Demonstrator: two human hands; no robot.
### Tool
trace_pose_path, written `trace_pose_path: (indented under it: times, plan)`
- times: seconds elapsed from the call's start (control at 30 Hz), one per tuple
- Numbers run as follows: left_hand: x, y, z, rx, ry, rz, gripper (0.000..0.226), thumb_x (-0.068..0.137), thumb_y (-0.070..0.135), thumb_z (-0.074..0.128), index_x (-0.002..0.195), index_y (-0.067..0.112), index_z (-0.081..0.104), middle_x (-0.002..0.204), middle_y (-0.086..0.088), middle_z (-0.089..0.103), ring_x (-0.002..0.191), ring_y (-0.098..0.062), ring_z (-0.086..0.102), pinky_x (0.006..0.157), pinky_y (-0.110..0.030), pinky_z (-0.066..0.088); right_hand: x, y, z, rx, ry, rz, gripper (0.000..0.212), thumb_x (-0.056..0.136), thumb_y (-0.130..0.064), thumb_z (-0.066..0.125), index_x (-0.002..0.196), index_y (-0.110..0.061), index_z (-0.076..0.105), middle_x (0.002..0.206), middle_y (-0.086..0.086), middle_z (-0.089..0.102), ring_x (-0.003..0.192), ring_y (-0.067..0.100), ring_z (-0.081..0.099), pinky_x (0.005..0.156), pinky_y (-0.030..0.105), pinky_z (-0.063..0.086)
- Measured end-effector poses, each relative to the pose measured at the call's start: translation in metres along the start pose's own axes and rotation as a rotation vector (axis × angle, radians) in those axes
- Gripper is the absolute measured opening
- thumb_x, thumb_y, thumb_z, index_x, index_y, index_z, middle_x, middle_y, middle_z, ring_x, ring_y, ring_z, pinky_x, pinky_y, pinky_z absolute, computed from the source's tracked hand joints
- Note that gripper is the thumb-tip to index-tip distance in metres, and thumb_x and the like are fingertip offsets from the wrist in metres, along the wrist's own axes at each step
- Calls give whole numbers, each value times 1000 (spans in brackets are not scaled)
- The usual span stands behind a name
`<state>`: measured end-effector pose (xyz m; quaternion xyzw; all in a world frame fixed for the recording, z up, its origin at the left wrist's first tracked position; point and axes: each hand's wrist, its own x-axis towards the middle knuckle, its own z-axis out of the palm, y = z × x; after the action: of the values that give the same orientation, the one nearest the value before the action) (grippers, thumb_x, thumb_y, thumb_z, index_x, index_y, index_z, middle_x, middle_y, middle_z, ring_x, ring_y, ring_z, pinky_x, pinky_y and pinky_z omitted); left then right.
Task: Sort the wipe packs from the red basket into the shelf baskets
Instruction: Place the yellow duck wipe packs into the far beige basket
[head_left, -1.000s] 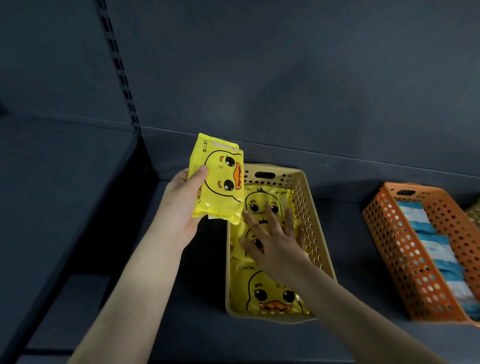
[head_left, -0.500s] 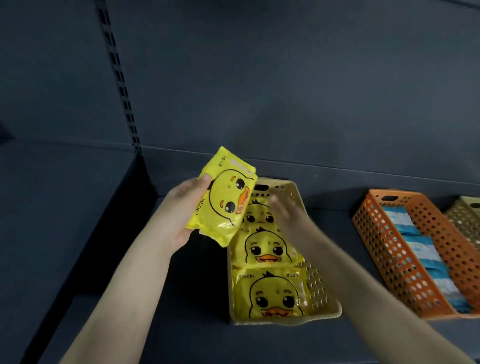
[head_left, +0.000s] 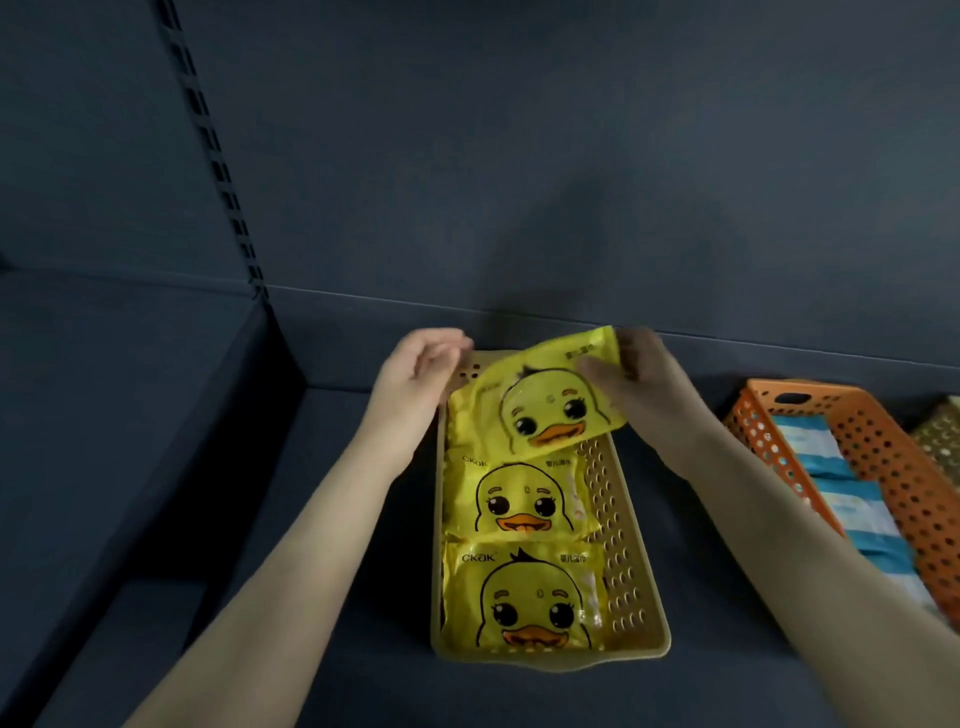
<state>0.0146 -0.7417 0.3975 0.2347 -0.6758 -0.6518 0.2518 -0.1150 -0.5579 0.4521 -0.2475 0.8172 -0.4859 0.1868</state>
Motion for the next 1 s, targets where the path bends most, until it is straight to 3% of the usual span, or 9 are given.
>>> trace_pose_path:
  times: [0.1,0.23,0.37,0.47,0.53,0.6,0.73,0.87,1.0]
  plan:
    - [4,-17,-2,129,95,43,31,100,26,48,129,33,53,142,15,45,133,-3,40,116,-35,30,0,9,3,-195,250,-129,34,90,-32,64,113,-18,44,93,0,65,82,19,66,70,43,58]
    - [3,-21,10,204,-47,-85,56,101,43,32,153,27,18,161,12,8,144,-3,11,116,-25,11,4,18,31,-318,247,-126,37,91,-29,63,116,-12,42,89,7,63,70,19,61,64,40,56]
    - [-2,-27,14,192,-45,-209,58,101,48,27,154,28,13,161,1,18,145,-18,23,116,-36,21,17,23,57,-304,153,86,40,94,-28,59,123,-10,39,87,7,59,61,17,55,57,39,52]
    - [0,-26,13,205,-33,-218,52,103,43,26,152,27,21,156,1,30,142,-18,32,109,-29,25,26,19,56,-391,83,148,45,95,-26,59,130,-9,37,87,4,56,62,13,53,49,28,45]
    - [0,-25,14,199,-36,-223,49,104,41,26,151,27,25,152,1,38,138,-19,37,101,-25,27,26,17,56,-582,102,58,50,94,-26,59,135,-9,36,109,12,58,81,18,59,62,27,49]
    - [0,-26,15,189,-34,-236,47,104,39,26,149,28,26,148,0,43,134,-19,42,97,-25,30,22,20,59,-867,208,-116,55,93,-32,58,140,-13,36,132,13,47,115,29,50,90,38,48]
    - [3,-27,15,168,-8,-223,46,104,37,27,149,26,28,149,2,41,135,-17,41,96,-20,29,10,25,83,-893,130,-233,44,96,-43,49,133,-19,51,139,8,44,129,30,40,105,44,40]
    - [3,-30,15,178,17,-207,47,104,36,28,150,25,28,153,3,37,137,-16,38,95,-17,28,-5,46,122,-930,-208,39,59,95,-63,15,148,-50,-7,161,4,-16,146,30,-22,117,53,-11]
    - [4,-31,16,183,29,-199,46,105,34,28,150,24,29,152,0,39,136,-17,40,95,-18,29,-14,45,118,-969,-315,56,56,92,-68,6,144,-57,-11,158,2,-27,141,29,-32,115,56,-15]
